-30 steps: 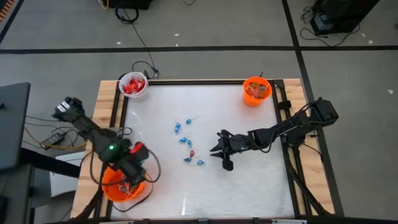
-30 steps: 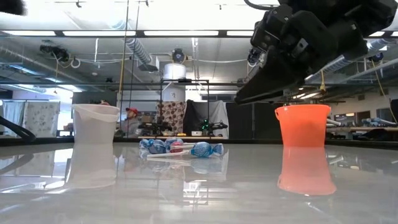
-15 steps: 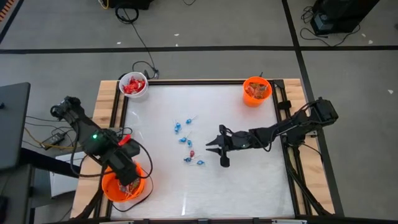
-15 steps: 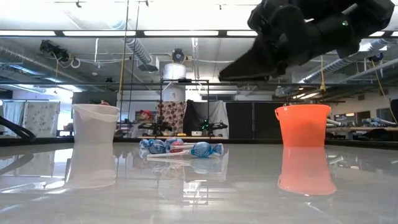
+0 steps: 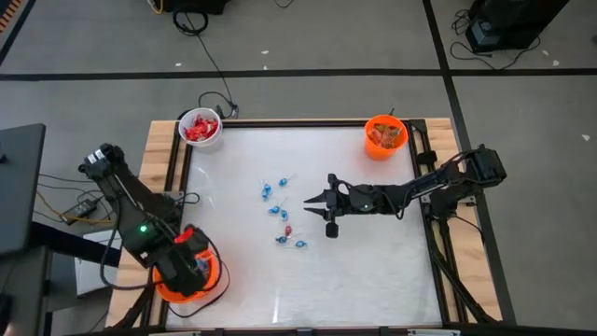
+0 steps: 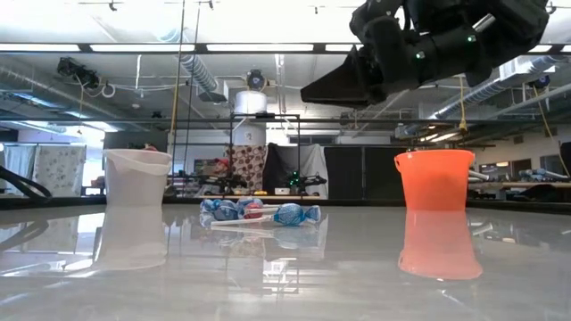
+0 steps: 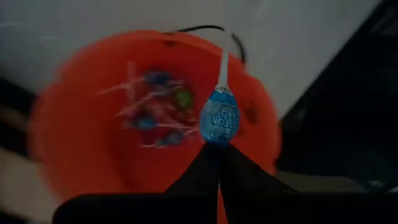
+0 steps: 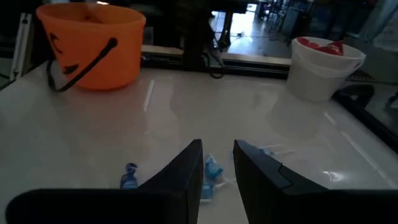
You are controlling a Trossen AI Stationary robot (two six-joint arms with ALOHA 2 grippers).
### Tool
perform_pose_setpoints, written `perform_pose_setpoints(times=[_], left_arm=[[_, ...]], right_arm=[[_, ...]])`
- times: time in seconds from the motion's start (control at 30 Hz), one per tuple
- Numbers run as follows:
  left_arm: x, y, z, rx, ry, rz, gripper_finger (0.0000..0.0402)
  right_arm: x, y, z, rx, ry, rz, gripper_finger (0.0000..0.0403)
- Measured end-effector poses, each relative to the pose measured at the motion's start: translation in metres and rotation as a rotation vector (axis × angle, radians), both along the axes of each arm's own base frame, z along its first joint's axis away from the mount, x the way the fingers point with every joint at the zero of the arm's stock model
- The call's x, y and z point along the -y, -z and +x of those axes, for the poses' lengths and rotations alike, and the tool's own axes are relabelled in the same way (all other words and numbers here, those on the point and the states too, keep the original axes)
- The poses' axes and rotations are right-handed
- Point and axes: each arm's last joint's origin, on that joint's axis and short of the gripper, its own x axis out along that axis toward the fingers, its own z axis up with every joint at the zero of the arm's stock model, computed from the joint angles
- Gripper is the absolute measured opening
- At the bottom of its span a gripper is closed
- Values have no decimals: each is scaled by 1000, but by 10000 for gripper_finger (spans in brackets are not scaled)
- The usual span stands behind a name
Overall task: Sort candy by brand, put in halloween buckets
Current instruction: Put the blue lollipop into the bottom orange bucket
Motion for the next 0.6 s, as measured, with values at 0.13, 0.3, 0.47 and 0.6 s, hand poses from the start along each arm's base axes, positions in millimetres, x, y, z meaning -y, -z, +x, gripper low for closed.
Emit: perform_pose_setpoints(times=[0.13,0.3,0.47,0.6], left_arm=[[11,16,-5,16,-26,0,10],[20,43,-20,-102,-112,-14,10],[30,60,-24,-98,-162,-82,10],[30,70,-22,-13,-261,-68,16]], right_arm=[[0,-1,0,10,0,1,103],[-3,-1,0,11,-27,6,103],[-4,-2,0,24,-39,32,103],[-4,-3,1,37,-35,58,103]])
